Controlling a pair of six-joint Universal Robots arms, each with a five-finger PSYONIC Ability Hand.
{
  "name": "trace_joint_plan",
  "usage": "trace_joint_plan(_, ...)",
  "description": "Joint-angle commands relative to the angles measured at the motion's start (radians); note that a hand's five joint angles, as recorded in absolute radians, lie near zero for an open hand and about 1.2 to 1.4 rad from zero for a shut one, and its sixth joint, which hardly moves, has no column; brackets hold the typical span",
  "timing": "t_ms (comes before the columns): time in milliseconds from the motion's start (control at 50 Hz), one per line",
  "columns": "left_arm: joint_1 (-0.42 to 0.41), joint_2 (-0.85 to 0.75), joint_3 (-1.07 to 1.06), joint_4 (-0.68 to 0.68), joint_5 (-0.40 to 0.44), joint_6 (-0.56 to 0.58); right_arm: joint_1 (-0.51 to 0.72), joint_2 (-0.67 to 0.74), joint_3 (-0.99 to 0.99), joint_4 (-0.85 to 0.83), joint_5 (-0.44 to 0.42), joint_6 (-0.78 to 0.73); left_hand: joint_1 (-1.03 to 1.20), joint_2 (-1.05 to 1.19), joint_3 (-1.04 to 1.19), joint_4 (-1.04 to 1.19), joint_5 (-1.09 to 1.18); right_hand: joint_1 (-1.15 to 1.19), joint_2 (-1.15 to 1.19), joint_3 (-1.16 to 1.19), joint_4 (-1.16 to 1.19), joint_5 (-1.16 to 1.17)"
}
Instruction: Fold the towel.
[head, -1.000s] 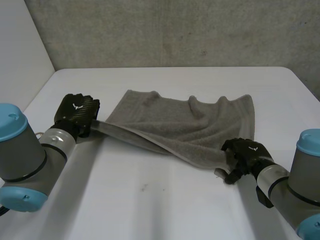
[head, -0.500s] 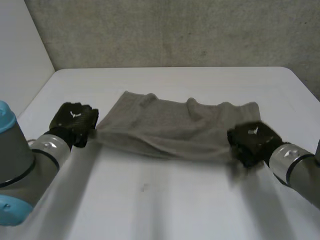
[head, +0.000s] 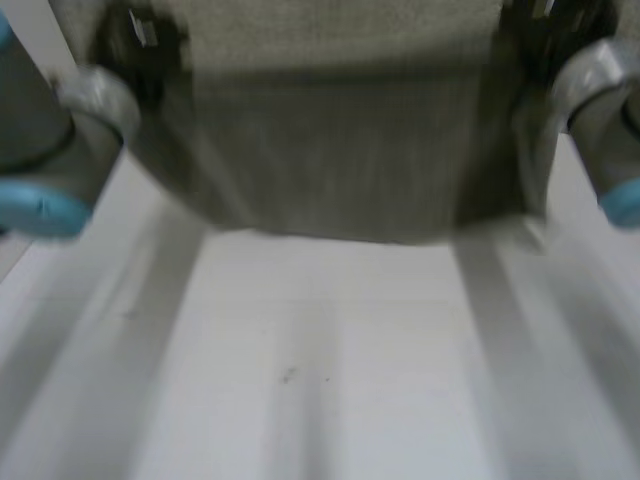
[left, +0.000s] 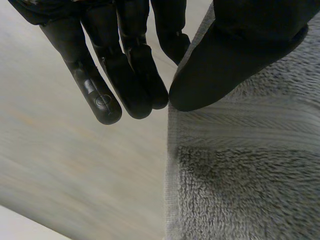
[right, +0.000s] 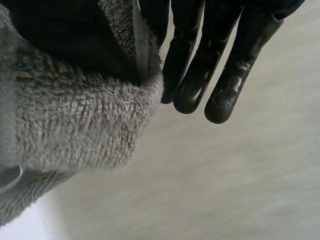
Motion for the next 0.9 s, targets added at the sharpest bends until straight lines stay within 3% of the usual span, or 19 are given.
trace_joint_plan(20,0.002,0.016,0.219,0.332,-0.044,-0.207,-0.003,-0.092,0.038,-0.346,-0.057,-0.002,0.196,0.178,0.180,0.178,0.182,0.456,0.221,0.212,0.203,0.244)
trace_joint_plan(60,0.001,0.021,0.189,0.321,-0.044,-0.230,-0.003,-0.093,0.055,-0.290,-0.074,-0.002,0.196,0.178,0.180,0.178,0.182,0.456,0.221,0.212,0.203,0.244)
trace_joint_plan(100,0.004,0.033,0.131,0.295,-0.041,-0.242,-0.011,-0.087,0.087,-0.125,-0.109,0.001,0.196,0.178,0.180,0.178,0.182,0.456,0.221,0.212,0.203,0.244)
trace_joint_plan(160,0.009,0.065,-0.024,0.262,-0.031,-0.242,-0.015,-0.081,0.105,-0.040,-0.129,0.003,0.196,0.178,0.180,0.178,0.182,0.456,0.221,0.212,0.203,0.244)
trace_joint_plan(200,0.009,0.078,-0.195,0.258,-0.022,-0.242,-0.015,-0.049,0.158,0.110,-0.182,-0.002,0.196,0.178,0.180,0.178,0.182,0.456,0.221,0.212,0.203,0.244)
trace_joint_plan(260,0.010,0.081,-0.285,0.258,-0.008,-0.242,-0.018,-0.017,0.225,0.208,-0.222,-0.015,0.196,0.178,0.180,0.178,0.182,0.456,0.221,0.212,0.203,0.244)
trace_joint_plan(300,0.021,0.082,-0.454,0.272,0.019,-0.235,-0.021,0.006,0.261,0.236,-0.236,-0.023,0.196,0.178,0.180,0.178,0.182,0.456,0.221,0.212,0.203,0.244)
trace_joint_plan(420,0.036,0.065,-0.711,0.323,0.053,-0.175,-0.026,0.127,0.402,0.264,-0.246,-0.055,0.196,0.178,0.180,0.178,0.182,0.456,0.221,0.212,0.203,0.244)
trace_joint_plan(540,0.038,0.053,-0.799,0.328,0.054,-0.123,-0.037,0.168,0.445,0.264,-0.235,-0.040,0.196,0.178,0.180,0.178,0.182,0.456,0.221,0.212,0.203,0.244)
trace_joint_plan(580,0.038,0.059,-0.820,0.328,0.054,-0.117,-0.063,0.152,0.476,0.261,-0.239,-0.011,0.196,0.178,0.180,0.178,0.182,0.098,-0.137,-0.146,-0.155,-0.114)
trace_joint_plan(640,0.041,0.067,-0.823,0.328,0.053,-0.117,-0.071,0.140,0.494,0.257,-0.243,0.017,0.196,0.178,0.180,0.178,0.182,-0.110,-0.345,-0.354,-0.363,-0.321)
trace_joint_plan(680,0.050,0.091,-0.838,0.323,0.054,-0.117,-0.092,0.100,0.526,0.250,-0.244,0.104,0.196,0.178,0.180,0.178,0.182,-0.411,-0.646,-0.655,-0.664,-0.622)
trace_joint_plan(720,0.058,0.110,-0.848,0.324,0.056,-0.117,-0.106,0.079,0.540,0.242,-0.244,0.162,0.196,0.178,0.180,0.178,0.182,-0.476,-0.711,-0.720,-0.729,-0.688)
trace_joint_plan(900,0.070,0.153,-0.880,0.327,0.056,-0.123,-0.208,-0.025,0.689,0.118,-0.270,0.570,0.196,0.178,0.180,0.178,0.182,-0.456,-0.692,-0.700,-0.709,-0.668)
